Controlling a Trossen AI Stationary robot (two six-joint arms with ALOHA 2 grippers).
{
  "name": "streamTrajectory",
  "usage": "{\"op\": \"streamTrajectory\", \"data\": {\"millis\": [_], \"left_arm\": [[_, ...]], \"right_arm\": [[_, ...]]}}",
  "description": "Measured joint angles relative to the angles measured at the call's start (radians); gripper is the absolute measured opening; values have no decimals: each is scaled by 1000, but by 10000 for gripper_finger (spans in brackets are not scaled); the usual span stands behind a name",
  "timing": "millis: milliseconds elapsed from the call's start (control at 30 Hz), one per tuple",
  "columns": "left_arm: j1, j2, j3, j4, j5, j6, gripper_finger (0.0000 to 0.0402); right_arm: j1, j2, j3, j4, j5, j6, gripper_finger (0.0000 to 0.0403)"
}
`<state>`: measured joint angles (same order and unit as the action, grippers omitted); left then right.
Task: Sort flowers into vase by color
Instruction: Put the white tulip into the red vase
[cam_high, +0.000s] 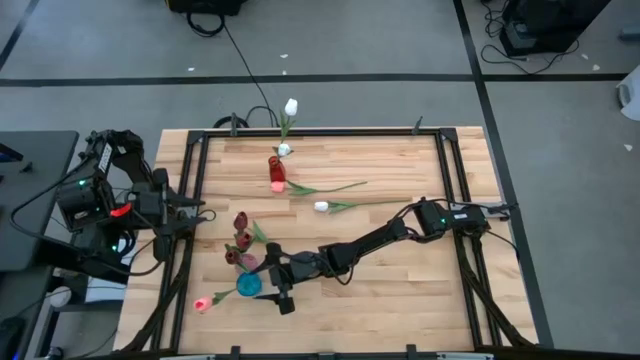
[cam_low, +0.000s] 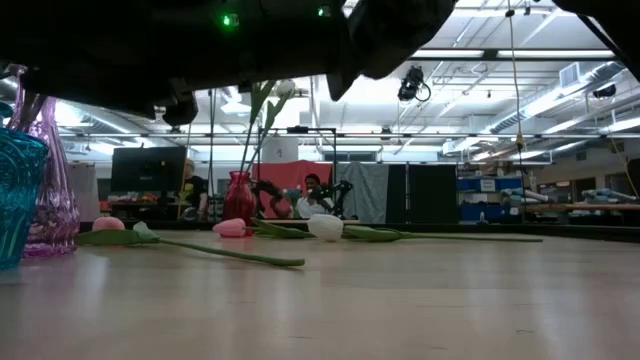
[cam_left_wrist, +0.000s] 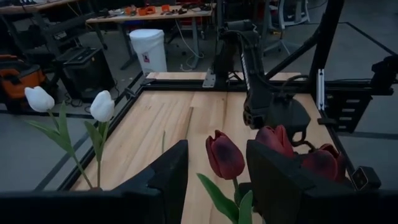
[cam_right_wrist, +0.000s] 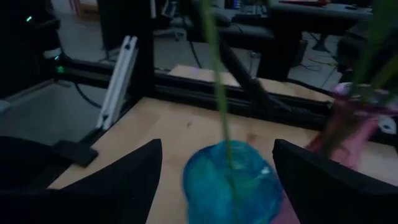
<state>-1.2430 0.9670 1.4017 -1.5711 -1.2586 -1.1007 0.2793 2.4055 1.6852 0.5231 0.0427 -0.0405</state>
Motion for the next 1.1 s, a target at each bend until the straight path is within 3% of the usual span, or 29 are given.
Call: {"op": "streamTrajectory", "data": {"millis": [300, 533, 667, 967, 1100], "left_arm": [[0, 0, 0, 0, -13, 1, 167], [0, 0, 0, 0, -11, -2, 167], [0, 1, 0, 17, 39, -1, 167], [8, 1, 36, 271, 20, 314, 167], [66, -24, 32, 189, -2, 249, 158]], "right_arm": [[-26, 14, 0, 57, -41, 24, 291], [-30, 14, 0, 9, -70, 19, 281], [-31, -5, -2, -98, -69, -1, 279], [-31, -278, -17, -543, 66, -29, 278], [-31, -427, -123, -597, 119, -27, 273]]}}
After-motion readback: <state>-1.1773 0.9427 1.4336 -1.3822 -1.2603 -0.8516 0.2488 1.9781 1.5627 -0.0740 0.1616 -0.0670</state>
